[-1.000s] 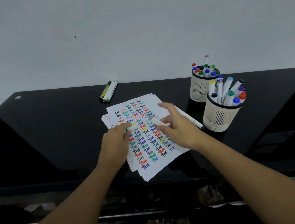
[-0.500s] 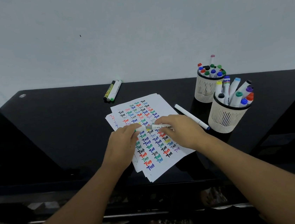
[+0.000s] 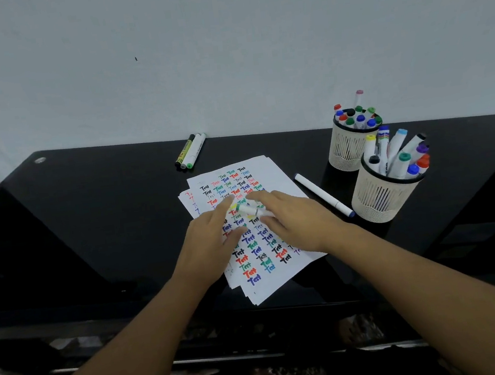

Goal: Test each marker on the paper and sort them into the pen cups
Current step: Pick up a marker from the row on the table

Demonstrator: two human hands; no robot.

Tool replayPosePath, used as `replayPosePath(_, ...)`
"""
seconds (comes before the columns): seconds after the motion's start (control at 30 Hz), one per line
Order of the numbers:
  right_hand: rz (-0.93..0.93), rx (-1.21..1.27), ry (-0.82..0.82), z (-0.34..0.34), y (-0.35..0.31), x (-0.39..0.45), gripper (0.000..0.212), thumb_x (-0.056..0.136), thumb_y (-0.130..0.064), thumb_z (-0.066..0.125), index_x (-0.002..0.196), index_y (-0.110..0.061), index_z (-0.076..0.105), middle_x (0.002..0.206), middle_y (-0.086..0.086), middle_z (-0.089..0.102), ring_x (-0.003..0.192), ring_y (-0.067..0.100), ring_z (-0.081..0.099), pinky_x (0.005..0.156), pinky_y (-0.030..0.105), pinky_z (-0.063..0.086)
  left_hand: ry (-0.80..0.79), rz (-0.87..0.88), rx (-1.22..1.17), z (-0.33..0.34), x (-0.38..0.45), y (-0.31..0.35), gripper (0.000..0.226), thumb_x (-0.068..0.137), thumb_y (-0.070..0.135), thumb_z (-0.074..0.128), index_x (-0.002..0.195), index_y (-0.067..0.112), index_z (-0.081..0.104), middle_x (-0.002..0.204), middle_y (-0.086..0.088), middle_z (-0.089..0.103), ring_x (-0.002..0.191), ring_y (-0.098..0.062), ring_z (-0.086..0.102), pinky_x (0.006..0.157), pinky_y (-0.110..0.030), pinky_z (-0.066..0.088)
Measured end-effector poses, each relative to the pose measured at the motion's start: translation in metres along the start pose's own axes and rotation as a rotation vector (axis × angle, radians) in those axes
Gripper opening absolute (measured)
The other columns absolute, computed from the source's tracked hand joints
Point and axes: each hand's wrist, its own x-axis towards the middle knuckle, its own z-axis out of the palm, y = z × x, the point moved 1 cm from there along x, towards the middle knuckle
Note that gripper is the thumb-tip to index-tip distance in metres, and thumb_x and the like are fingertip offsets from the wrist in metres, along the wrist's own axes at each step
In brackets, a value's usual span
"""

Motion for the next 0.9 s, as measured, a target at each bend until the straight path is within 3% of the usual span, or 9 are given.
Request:
replayPosePath(0.13, 0.056, 0.099, 0.013, -0.003, 0.001, -0.002, 0.058, 0.112, -0.033, 0.031, 0.161, -0.052, 0.008, 0.108, -0.005, 0.054, 0.081, 0.014, 0.057, 0.072, 0.038, 0.053, -0.062, -0.047, 0.11, 0.006, 0.007, -0.003, 0.075, 0.095, 0.059, 0.056, 0.158, 0.027, 0.031, 0.158, 0.003, 0.041, 0.145, -0.017, 0.034, 0.122, -0.044, 0.026)
replayPosePath(0.23, 0.089, 0.169, 0.022, -0.004, 0.005, -0.004, 0.057, 0.111, -0.032, 0.032, 0.159, -0.056, 0.015, 0.097, 0.0, 0.058, 0.084, 0.015, 0.058, 0.079, 0.043, 0.053, -0.099, -0.056, 0.17, 0.009, 0.008, -0.007, 0.071, 0.096, 0.065, 0.049, 0.155, 0.028, 0.038, 0.162, 0.003, 0.036, 0.15, -0.015, 0.027, 0.125, -0.042, 0.019)
replayPosePath(0.33, 0.118, 0.26, 0.049, -0.004, 0.008, -0.006, 0.053, 0.11, -0.029, 0.038, 0.155, -0.053, 0.024, 0.078, 0.001, 0.063, 0.063, 0.015, 0.057, 0.061, 0.042, 0.051, -0.106, -0.061, 0.173, 0.011, 0.009, -0.011, 0.069, 0.096, 0.067, 0.048, 0.153, 0.029, 0.042, 0.161, 0.004, 0.037, 0.15, -0.014, 0.026, 0.125, -0.042, 0.017)
replayPosePath(0.43, 0.137, 0.291, 0.082, -0.004, 0.009, -0.009, 0.054, 0.106, -0.025, 0.043, 0.149, -0.054, 0.027, 0.065, 0.004, 0.061, 0.054, 0.018, 0.057, 0.05, 0.037, 0.047, -0.108, -0.068, 0.172, 0.011, 0.011, -0.011, 0.07, 0.095, 0.068, 0.048, 0.153, 0.029, 0.042, 0.161, 0.004, 0.037, 0.15, -0.014, 0.027, 0.125, -0.044, 0.018)
replayPosePath(0.63, 0.208, 0.488, 0.108, 0.001, 0.016, -0.01, 0.054, 0.109, -0.02, 0.038, 0.145, -0.06, 0.033, 0.075, 0.001, 0.062, 0.058, 0.013, 0.054, 0.057, 0.037, 0.048, -0.117, -0.067, 0.185, 0.011, 0.009, -0.014, 0.071, 0.095, 0.069, 0.047, 0.153, 0.03, 0.042, 0.161, 0.005, 0.037, 0.15, -0.014, 0.027, 0.124, -0.042, 0.017)
replayPosePath(0.7, 0.245, 0.559, 0.11, 0.0, 0.016, -0.01, 0.045, 0.109, -0.018, 0.038, 0.132, -0.054, 0.052, 0.088, 0.009, 0.066, 0.074, 0.027, 0.066, 0.068, 0.043, 0.056, -0.115, -0.066, 0.187, 0.012, 0.01, -0.014, 0.071, 0.095, 0.07, 0.047, 0.153, 0.03, 0.043, 0.161, 0.006, 0.037, 0.15, -0.014, 0.027, 0.124, -0.042, 0.018)
replayPosePath(0.77, 0.298, 0.626, 0.141, -0.003, 0.015, -0.01, 0.039, 0.106, -0.016, 0.04, 0.116, -0.042, 0.066, 0.098, 0.008, 0.069, 0.091, 0.031, 0.07, 0.078, 0.044, 0.057, -0.114, -0.065, 0.187, 0.012, 0.01, -0.014, 0.07, 0.094, 0.07, 0.047, 0.152, 0.03, 0.044, 0.161, 0.006, 0.038, 0.15, -0.014, 0.028, 0.124, -0.042, 0.018)
replayPosePath(0.83, 0.315, 0.687, 0.137, -0.008, 0.015, -0.009, 0.037, 0.105, -0.015, 0.042, 0.119, -0.04, 0.065, 0.109, -0.003, 0.067, 0.101, 0.025, 0.069, 0.087, 0.041, 0.055, -0.117, -0.067, 0.193, 0.012, 0.01, -0.015, 0.07, 0.094, 0.071, 0.046, 0.152, 0.03, 0.044, 0.161, 0.006, 0.038, 0.15, -0.014, 0.028, 0.125, -0.042, 0.018)
replayPosePath(0.9, 0.299, 0.733, 0.107, -0.013, 0.015, -0.008, 0.042, 0.103, -0.009, 0.049, 0.128, -0.042, 0.055, 0.117, -0.004, 0.062, 0.106, 0.027, 0.068, 0.093, 0.047, 0.056, -0.126, -0.071, 0.198, 0.012, 0.01, -0.015, 0.07, 0.094, 0.071, 0.046, 0.151, 0.031, 0.045, 0.161, 0.006, 0.037, 0.15, -0.014, 0.027, 0.124, -0.042, 0.017)
